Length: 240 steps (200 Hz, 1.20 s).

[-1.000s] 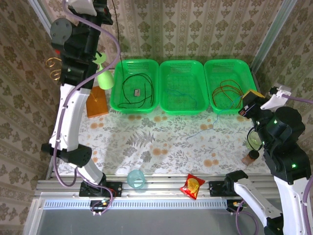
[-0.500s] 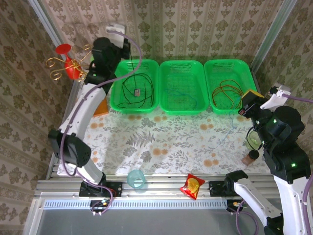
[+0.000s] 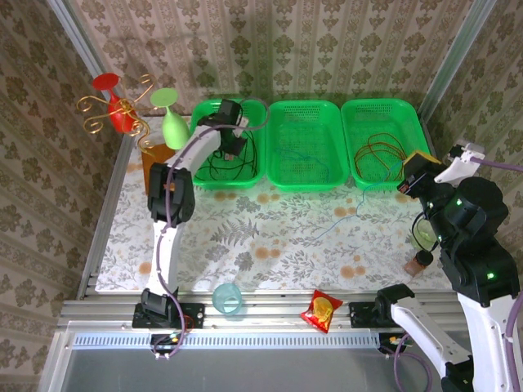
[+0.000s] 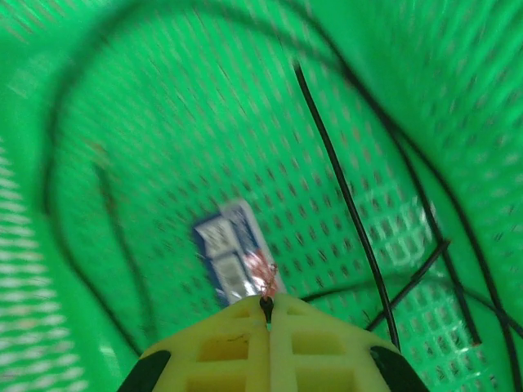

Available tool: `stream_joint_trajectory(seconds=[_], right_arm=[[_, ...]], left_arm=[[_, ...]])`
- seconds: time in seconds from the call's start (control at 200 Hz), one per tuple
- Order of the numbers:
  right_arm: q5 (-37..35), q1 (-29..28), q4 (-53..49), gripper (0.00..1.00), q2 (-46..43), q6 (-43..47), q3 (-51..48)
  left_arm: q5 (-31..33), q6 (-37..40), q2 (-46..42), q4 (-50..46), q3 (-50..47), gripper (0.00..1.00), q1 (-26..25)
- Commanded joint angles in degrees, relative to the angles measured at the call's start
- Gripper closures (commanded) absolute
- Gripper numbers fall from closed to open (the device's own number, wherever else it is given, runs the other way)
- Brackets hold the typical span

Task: Untangle the cables

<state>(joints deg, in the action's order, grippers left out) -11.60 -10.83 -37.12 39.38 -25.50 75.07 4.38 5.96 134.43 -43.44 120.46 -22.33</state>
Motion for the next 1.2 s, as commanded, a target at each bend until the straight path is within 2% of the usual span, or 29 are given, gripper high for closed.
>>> stream_joint_trajectory(seconds=[0.0,0.02,0.085,0.24,0.285,0.48,0.72,0.8,0.995,1.195], right_arm=[[-0.3,0.3,-1.2,1.00,-0.7,0.9,0.8],[-0.4,0.3,-1.2,1.00,-0.6,0.9,0.8],[-0.2,0.3,-1.1,1.00,-0.5,0.7,0.9],[0.9,0.3,-0.6,1.00,0.2,-0.5,1.3],[1.1,0.3,-0.4,1.00,0.3,-0.9,1.5],[2.0,0.3,0.5,1.00,1.0,-2.7,2.9],[8.7,0.3,9.0,1.00,6.3,-4.9,7.2],[8.6,0.3,11.6,1.00,10.1,-4.6,10.5],[9.1,0.3,20.9,1.00,20.0,-6.8,17.4],[9.7,0.1,29.4,1.00,31.6,-10.3,24.1]], left_arm=[[-6.4,-4.3,1.5,-11.4,4.2,1.00,1.9],[-7.1,-5.1,2.0,-11.9,4.8,1.00,2.2],[-8.9,-7.4,2.8,-13.3,6.8,0.90,2.9],[-8.4,-7.8,-2.3,-8.8,5.2,0.45,2.3],[-7.4,-7.4,-4.9,-6.4,4.0,0.37,1.8],[-2.9,-4.6,-15.8,2.2,0.5,0.33,-0.4],[-3.7,-3.3,-27.5,5.5,-3.0,0.27,-3.2],[-3.9,-3.3,-34.4,11.1,-12.1,0.26,-3.5],[-2.3,-8.7,-54.0,30.3,-43.4,0.25,-6.2],[-0.1,-13.0,-67.0,30.6,-59.2,0.25,-10.0]])
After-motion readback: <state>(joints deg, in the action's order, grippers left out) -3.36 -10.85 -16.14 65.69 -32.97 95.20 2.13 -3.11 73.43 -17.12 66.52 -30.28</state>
